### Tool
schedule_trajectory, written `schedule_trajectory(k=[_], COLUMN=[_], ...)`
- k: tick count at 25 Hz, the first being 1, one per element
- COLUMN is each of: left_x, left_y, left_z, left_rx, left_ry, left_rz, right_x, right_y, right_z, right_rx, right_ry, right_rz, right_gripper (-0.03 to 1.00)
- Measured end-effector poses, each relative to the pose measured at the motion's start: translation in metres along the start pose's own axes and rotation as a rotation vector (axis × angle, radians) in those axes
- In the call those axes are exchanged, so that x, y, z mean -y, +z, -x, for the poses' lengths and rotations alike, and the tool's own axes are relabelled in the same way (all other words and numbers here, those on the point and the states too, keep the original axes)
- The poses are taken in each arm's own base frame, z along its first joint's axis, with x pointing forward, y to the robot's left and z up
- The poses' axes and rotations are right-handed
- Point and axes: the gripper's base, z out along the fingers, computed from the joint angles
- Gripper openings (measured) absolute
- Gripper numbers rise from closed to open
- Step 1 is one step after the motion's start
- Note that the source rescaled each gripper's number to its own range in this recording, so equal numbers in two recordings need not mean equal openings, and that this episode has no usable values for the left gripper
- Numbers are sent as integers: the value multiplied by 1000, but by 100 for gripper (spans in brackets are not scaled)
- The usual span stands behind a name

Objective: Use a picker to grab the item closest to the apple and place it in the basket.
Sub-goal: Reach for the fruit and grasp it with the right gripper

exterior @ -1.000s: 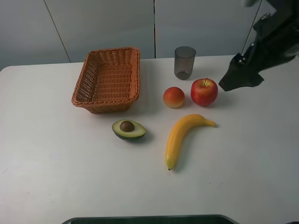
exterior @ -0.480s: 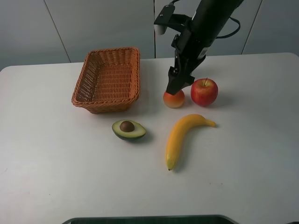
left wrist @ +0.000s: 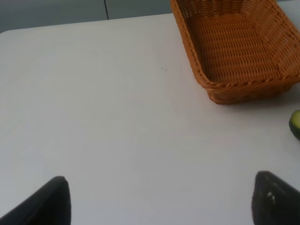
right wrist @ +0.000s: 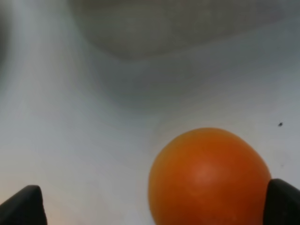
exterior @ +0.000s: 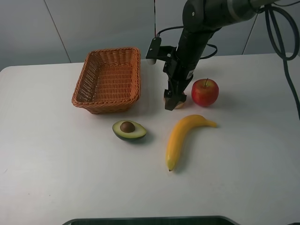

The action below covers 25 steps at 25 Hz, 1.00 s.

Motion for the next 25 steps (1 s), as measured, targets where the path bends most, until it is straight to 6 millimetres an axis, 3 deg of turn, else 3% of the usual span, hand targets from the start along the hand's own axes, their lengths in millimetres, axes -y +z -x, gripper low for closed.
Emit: schedule_trajectory(k=[14, 25], left_x=[0, 0], left_y=[0, 0], left_z=[0, 0], left_rx=[0, 0], left_ry=[-2, -2], left_rz=[0, 0], right_x=[12, 17], right_y=[1, 25], right_z=[-8, -12], right_rx=[-14, -27], right_ry=[16, 31], right_rz=[-59, -56], right_gripper=[100, 100])
